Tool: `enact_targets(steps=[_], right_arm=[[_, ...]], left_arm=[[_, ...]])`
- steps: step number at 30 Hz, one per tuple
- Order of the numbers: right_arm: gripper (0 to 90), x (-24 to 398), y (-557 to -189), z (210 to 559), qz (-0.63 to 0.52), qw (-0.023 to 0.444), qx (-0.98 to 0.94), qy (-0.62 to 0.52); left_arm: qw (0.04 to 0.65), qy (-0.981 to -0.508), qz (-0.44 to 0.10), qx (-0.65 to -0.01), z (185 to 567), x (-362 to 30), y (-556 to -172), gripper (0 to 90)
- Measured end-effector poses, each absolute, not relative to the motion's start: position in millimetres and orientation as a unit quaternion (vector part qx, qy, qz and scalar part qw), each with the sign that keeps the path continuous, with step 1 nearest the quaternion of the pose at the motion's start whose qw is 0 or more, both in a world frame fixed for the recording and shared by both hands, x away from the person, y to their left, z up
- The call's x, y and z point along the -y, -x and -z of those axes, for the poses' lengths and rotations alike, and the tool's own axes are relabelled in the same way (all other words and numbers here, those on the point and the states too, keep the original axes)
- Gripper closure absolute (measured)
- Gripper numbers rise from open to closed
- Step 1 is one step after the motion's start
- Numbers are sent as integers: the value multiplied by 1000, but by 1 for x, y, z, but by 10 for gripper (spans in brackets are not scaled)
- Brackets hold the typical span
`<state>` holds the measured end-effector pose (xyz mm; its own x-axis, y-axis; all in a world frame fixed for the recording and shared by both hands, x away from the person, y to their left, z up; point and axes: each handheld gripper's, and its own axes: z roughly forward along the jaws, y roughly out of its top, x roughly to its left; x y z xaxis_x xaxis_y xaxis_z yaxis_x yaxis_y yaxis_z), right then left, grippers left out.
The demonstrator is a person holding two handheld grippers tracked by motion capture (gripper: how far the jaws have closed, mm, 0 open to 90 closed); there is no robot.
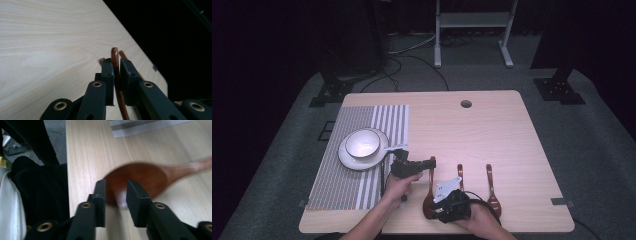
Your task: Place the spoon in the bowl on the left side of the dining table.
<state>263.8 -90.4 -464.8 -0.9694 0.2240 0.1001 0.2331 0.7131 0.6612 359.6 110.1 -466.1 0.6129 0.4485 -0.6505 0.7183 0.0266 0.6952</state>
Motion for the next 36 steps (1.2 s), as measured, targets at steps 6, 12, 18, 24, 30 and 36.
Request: enact_targets(steps=[6,12,18,24,30,36], right_arm=[[606,125,-269,453,393,16,903,171],[547,172,-273,446,417,7,881,226],[466,210,-269,442,423,-8,865,270],[418,241,-265,438,444,-18,841,309],[401,258,-262,437,445,-28,832,329],[390,268,-260,440,453,-27,823,343]], left_arm=[[608,-662,132,-419,456,-118,-358,841],[612,-668,102,-411,444,-120,-356,842],[615,-675,73,-401,436,-125,-354,842],[615,-675,54,-403,429,-131,-355,841],[615,-675,27,-406,416,-139,-361,842],[611,-682,1,-402,398,-142,-369,842]])
